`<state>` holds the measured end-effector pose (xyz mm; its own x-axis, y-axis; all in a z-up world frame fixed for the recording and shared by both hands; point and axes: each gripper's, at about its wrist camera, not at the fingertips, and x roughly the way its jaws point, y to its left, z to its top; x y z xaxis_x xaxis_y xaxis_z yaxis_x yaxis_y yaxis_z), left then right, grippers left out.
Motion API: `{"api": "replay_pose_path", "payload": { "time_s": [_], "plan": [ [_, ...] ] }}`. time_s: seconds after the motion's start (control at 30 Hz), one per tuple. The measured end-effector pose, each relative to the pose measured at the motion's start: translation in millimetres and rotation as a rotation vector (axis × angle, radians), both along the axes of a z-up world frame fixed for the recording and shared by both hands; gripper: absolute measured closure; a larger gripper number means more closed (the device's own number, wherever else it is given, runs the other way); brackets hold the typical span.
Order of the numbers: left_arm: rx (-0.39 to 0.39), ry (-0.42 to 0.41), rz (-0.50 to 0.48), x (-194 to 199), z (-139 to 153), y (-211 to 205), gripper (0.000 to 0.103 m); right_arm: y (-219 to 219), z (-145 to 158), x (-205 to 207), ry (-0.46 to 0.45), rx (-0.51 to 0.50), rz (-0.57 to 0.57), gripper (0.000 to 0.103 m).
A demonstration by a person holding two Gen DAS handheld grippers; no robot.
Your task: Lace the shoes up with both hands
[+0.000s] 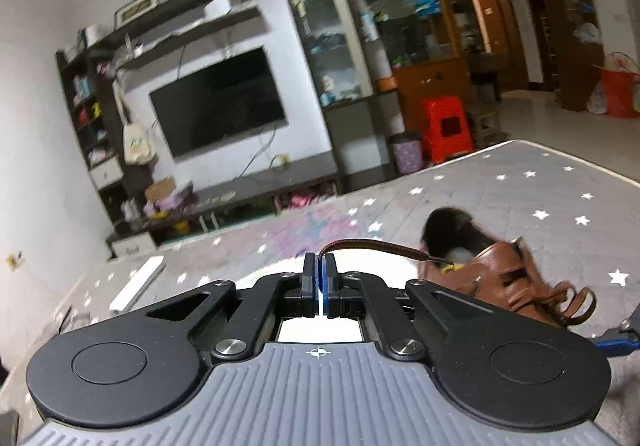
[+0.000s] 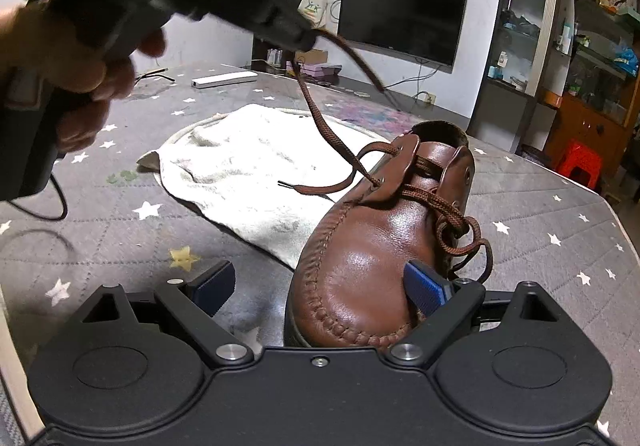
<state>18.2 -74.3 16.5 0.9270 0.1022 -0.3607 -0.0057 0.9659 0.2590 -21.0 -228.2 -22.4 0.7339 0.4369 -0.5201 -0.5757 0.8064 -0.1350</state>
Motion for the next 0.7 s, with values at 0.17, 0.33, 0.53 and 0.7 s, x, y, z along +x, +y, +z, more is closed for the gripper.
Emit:
{"api": "replay_pose_path", "payload": {
  "time_s": [0.17, 0.33, 0.53, 0.7],
  "plan": [
    [-0.077, 0.037, 0.035, -8.7, 2.6, 16.7, 0.101, -1.4, 5.9, -1.7, -0.016, -0.002, 0.008, 0.010],
    [-0.151, 0.050, 0.041, -13.9, 10.5, 25.1, 0.100, -2.8, 11.9, -3.3, -0.031, -0.005, 0.015, 0.010],
    [-0.177, 0.075, 0.039, -11.0, 19.2, 30.9, 0.099, -4.5, 19.0, -5.4, -0.050, -0.008, 0.024, 0.010],
    [-0.127, 0.092, 0.045, -5.7, 20.4, 24.0, 0.087, -12.3, 26.8, -0.8, -0.072, -0.020, 0.027, 0.010]
  ]
}}
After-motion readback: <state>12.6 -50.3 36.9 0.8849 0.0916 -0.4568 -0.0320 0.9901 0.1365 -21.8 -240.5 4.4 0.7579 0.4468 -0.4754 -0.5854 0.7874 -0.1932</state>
